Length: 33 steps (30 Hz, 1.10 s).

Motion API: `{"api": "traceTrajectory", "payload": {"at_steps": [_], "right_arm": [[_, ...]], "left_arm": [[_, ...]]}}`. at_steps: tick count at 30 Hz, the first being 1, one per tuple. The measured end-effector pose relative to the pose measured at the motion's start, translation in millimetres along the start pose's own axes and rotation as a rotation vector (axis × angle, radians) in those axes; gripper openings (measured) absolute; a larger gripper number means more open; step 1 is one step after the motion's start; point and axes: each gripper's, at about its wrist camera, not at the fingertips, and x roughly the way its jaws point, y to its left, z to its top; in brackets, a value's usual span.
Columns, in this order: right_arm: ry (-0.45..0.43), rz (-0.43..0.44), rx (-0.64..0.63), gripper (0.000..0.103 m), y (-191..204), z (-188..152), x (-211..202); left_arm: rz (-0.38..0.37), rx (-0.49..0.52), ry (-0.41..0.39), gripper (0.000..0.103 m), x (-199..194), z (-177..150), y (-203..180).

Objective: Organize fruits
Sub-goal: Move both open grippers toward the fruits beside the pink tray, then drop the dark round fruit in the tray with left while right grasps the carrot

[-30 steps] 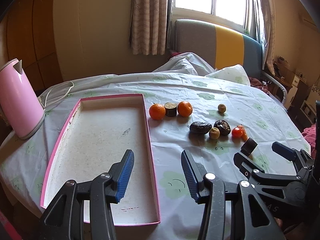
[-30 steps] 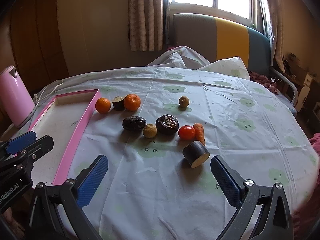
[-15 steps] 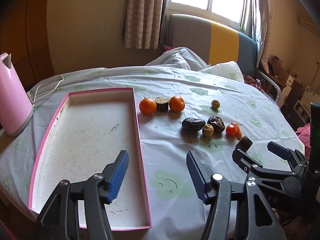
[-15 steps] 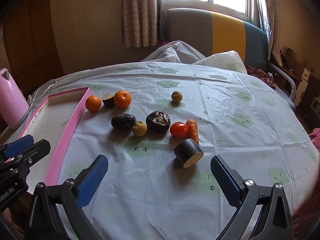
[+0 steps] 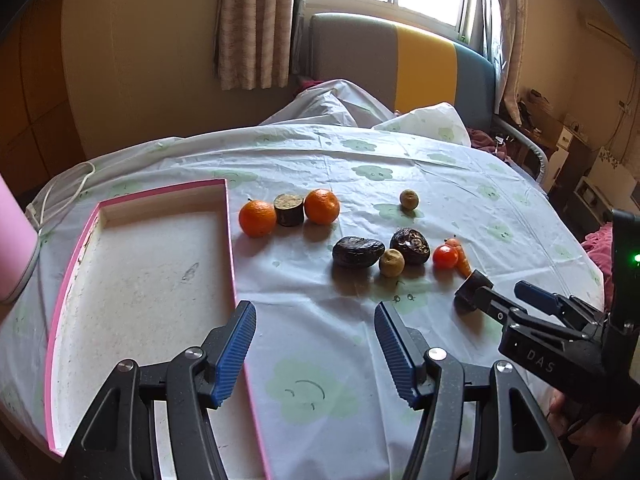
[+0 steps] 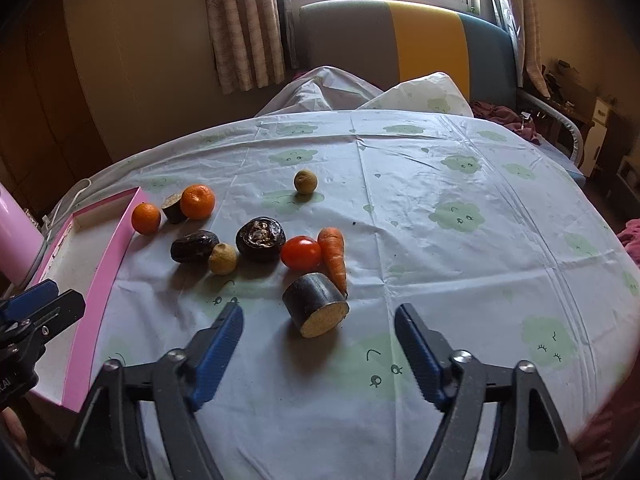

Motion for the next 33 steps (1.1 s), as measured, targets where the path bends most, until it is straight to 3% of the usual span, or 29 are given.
{"api": "traceTrajectory", "payload": {"at_steps": [4, 8, 12, 21, 25, 33], "right_arm": [[0.009, 0.011, -0.004, 0.058, -4.1, 10.4, 9.9], [-0.025, 0.035, -0.039, 0.056, -1.3, 34.1, 8.3], [-0.016, 0.041, -0.088, 0.056, 2.8, 24.2, 7.7], [0.019, 0.076, 0.044, 0.055, -32.7, 14.3, 14.8], [0.021, 0.088, 0.086, 0.032, -41.4, 20.9, 17.1], [0.066, 0.09, 0.11, 0.024, -47.4, 36.5, 40.5]], "left_arm": [[-0.017, 0.027, 0.029, 0.063, 15.1, 11.7, -13.4], [-0.028, 0.056, 0.007, 0.063, 19.5, 21.5, -25.5], [-0.028, 0.057, 0.038, 0.063, 31.7, 24.0, -24.2], [-0.125, -0.028, 0.091, 0.061, 57.7, 36.0, -6.1], [-0.137, -0.007, 0.099, 0.056, 68.6, 42.5, -7.4], [-0.169, -0.018, 0.162, 0.056, 98.1, 49.7, -9.8]]}}
